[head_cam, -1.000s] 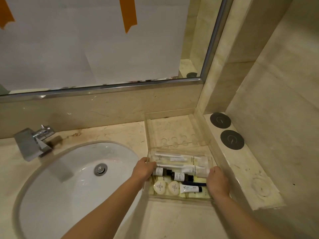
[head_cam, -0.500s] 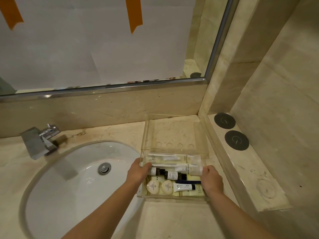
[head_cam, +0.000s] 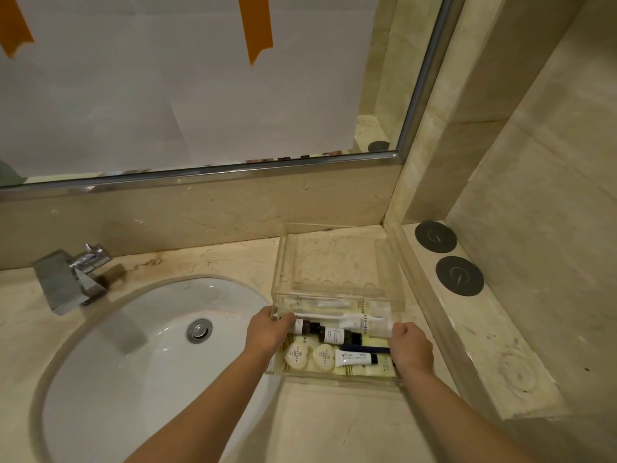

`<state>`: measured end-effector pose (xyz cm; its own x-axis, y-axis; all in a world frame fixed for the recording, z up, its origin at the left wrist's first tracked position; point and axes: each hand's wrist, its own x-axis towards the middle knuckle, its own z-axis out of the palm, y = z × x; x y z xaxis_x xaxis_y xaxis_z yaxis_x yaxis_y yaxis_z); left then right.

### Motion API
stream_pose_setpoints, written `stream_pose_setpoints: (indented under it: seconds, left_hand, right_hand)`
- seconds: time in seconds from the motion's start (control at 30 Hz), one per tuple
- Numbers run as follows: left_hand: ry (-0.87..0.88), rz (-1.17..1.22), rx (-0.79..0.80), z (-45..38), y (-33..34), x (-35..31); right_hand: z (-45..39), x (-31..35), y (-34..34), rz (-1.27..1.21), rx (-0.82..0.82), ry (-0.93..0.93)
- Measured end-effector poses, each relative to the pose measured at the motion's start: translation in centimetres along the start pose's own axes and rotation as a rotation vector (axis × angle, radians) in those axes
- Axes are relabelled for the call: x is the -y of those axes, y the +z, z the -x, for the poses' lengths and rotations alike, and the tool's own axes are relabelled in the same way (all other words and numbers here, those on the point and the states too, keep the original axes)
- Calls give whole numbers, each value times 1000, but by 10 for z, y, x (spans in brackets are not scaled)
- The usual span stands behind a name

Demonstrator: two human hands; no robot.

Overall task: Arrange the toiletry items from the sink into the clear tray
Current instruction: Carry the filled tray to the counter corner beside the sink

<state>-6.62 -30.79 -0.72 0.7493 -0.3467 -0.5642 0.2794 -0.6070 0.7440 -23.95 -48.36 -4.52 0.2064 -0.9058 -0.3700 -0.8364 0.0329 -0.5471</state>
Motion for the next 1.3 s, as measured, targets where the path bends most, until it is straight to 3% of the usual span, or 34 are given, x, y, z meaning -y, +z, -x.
stream_pose_setpoints:
  seconds: [0.17,0.47,0.8,1.1,1.3]
  left_hand:
    - [-58,41,-22,-10,-6,5]
    - [-266,57,207,-4,-9,13]
    - [-260,148,97,-14,7,1]
    - [-225,126,9,-29,6,8]
    - [-218,139,-38,-28,11,11]
  right_hand:
    - [-1,-1,6,-30,-11,43]
    - [5,-2,8,-121,-73,46]
    - [-7,14,-4,-292,14,113]
    - [16,16,-1,-11,117,-39]
    - [25,13,2,-103,177,69]
